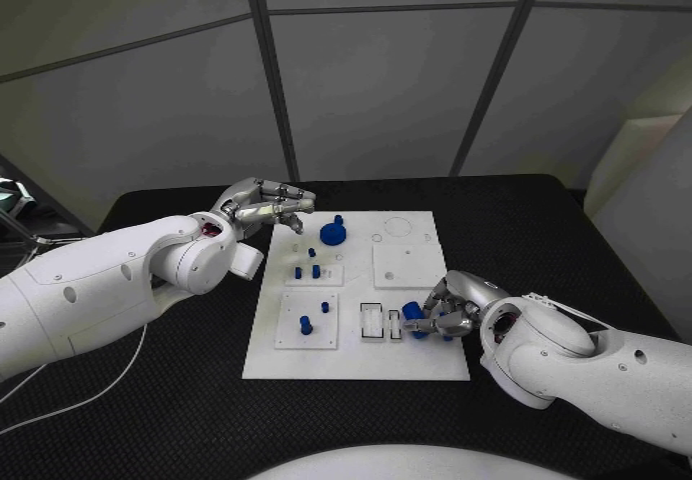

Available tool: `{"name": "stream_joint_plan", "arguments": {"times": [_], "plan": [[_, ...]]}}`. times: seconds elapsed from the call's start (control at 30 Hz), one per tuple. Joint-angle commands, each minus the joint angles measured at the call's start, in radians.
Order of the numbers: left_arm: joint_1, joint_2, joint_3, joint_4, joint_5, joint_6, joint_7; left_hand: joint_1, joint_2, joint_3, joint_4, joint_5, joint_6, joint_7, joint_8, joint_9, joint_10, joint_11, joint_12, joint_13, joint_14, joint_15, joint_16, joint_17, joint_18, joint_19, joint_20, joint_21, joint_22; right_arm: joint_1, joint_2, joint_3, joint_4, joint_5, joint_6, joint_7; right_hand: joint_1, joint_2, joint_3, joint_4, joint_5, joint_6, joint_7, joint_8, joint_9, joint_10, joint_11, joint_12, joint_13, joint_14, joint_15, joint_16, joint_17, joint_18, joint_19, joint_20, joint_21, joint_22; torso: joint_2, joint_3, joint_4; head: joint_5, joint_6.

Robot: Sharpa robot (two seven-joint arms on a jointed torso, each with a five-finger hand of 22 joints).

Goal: Assemble the parts on the task board

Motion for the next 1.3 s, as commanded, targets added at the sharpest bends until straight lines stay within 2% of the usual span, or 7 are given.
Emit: {"name": "stream_joint_plan", "arguments": {"times": [0.03, 0.27, 0.43, 0.57, 0.7, 1.03, 1.3], "plan": [[0.001, -0.002, 0.001, 0.003, 0.004, 0.01, 0.006, 0.001, 0.008, -0.002, -0.005, 0.006, 0.002, 0.007, -0.006, 0.0, -0.002, 0.003, -0.002, 0.002, -0.006, 0.001, -0.005, -0.001, -0.005, 0.003, 0.002, -0.004, -0.002, -0.009, -0.003, -0.006, 0.0, -0.01, -0.01, -0.018, 0.03, 0.015, 0.007, -0.005, 0.123, 0.013, -0.001, 0.006, 0.015, 0.001, -0.01, 0.001, 0.001, 0.056, -0.011, 0.004, 0.012, -0.015, 0.107, -0.011, 0.003, 0.263, 0.0, 0.0003, -0.0022, 0.004, 0.0], [0.001, -0.002, 0.001, 0.003, 0.004, 0.012, 0.006, 0.0, 0.009, -0.002, -0.006, 0.006, 0.002, 0.007, -0.006, 0.0, -0.002, 0.003, -0.002, 0.002, -0.006, 0.001, -0.006, -0.002, -0.005, 0.004, 0.002, -0.005, -0.002, -0.01, -0.017, -0.006, 0.032, 0.041, -0.132, 0.027, 0.038, 0.038, 0.014, -0.006, 0.173, 0.026, -0.008, 0.008, 0.032, 0.006, -0.016, 0.004, 0.009, 0.058, -0.015, 0.009, 0.023, -0.015, 0.107, -0.015, 0.003, 0.263, -0.001, 0.0008, -0.003, 0.007, 0.003], [0.001, -0.002, 0.001, 0.003, 0.004, 0.014, 0.006, 0.0, 0.009, -0.002, -0.006, 0.006, 0.002, 0.007, -0.006, 0.0, -0.002, 0.003, -0.002, 0.002, -0.006, 0.001, -0.006, -0.002, -0.005, 0.004, 0.002, -0.005, -0.002, -0.01, -0.026, -0.006, 0.064, 0.105, -0.249, 0.102, 0.037, 0.04, 0.015, -0.002, 0.274, 0.025, -0.01, 0.0, 0.045, 0.005, -0.018, -0.006, 0.006, 0.057, -0.018, 0.007, 0.02, -0.015, 0.107, -0.018, 0.003, 0.263, -0.001, 0.0004, 0.0005, 0.006, 0.006], [0.0, -0.001, 0.001, 0.002, 0.004, 0.017, 0.003, 0.0, 0.009, -0.002, -0.006, 0.006, 0.002, 0.007, -0.006, 0.0, -0.002, 0.003, -0.002, 0.002, -0.006, 0.001, -0.006, -0.002, -0.005, 0.004, 0.002, -0.005, -0.002, -0.01, -0.023, -0.005, 0.079, 0.147, -0.296, 0.145, 0.036, 0.041, 0.015, 0.0, 0.288, 0.026, -0.011, -0.002, 0.049, 0.005, -0.019, -0.007, 0.006, 0.057, -0.018, 0.008, 0.023, -0.015, 0.107, -0.018, 0.003, 0.263, -0.001, 0.0, -0.0001, 0.006, 0.008], [0.0, -0.001, 0.001, 0.002, 0.004, 0.021, 0.002, 0.0, 0.009, -0.002, -0.006, 0.006, 0.002, 0.007, -0.006, 0.0, -0.002, 0.003, -0.002, 0.002, -0.006, 0.001, -0.007, -0.002, -0.005, 0.004, 0.002, -0.005, -0.002, -0.009, -0.008, -0.005, 0.081, 0.169, -0.288, 0.151, 0.036, 0.041, 0.016, 0.0, 0.291, 0.027, -0.011, -0.002, 0.05, 0.005, -0.019, -0.008, 0.006, 0.057, -0.018, 0.008, 0.023, -0.015, 0.107, -0.018, 0.003, 0.263, 0.001, 0.0001, -0.0003, 0.009, 0.008], [0.0, 0.001, 0.001, 0.004, 0.004, 0.022, 0.002, 0.0, 0.009, -0.002, -0.006, 0.006, 0.002, 0.007, -0.006, 0.0, -0.002, 0.003, -0.002, 0.002, -0.006, 0.001, -0.007, -0.002, -0.005, 0.004, 0.002, -0.005, -0.002, -0.009, 0.057, -0.005, 0.046, 0.19, -0.195, 0.115, -0.003, 0.039, 0.002, 0.015, 0.275, 0.031, -0.009, -0.007, 0.061, 0.007, -0.017, -0.012, 0.007, 0.057, -0.017, 0.007, 0.022, -0.015, 0.107, -0.017, 0.003, 0.263, 0.002, -0.0007, 0.0005, 0.011, 0.006], [0.0, 0.0, 0.001, 0.005, 0.004, 0.023, 0.002, 0.0, 0.009, -0.002, -0.006, 0.006, 0.002, 0.007, -0.006, 0.0, -0.002, 0.003, -0.002, 0.002, -0.006, 0.001, -0.007, -0.002, -0.005, 0.004, 0.002, -0.005, -0.002, -0.009, 0.091, -0.005, 0.018, 0.176, -0.149, 0.059, -0.057, 0.034, -0.011, 0.017, 0.258, 0.069, -0.02, 0.004, 0.084, 0.006, -0.025, -0.023, 0.002, 0.056, -0.022, 0.003, 0.018, -0.015, 0.107, -0.02, 0.003, 0.263, 0.002, -0.0008, 0.0006, 0.015, 0.002]]}}
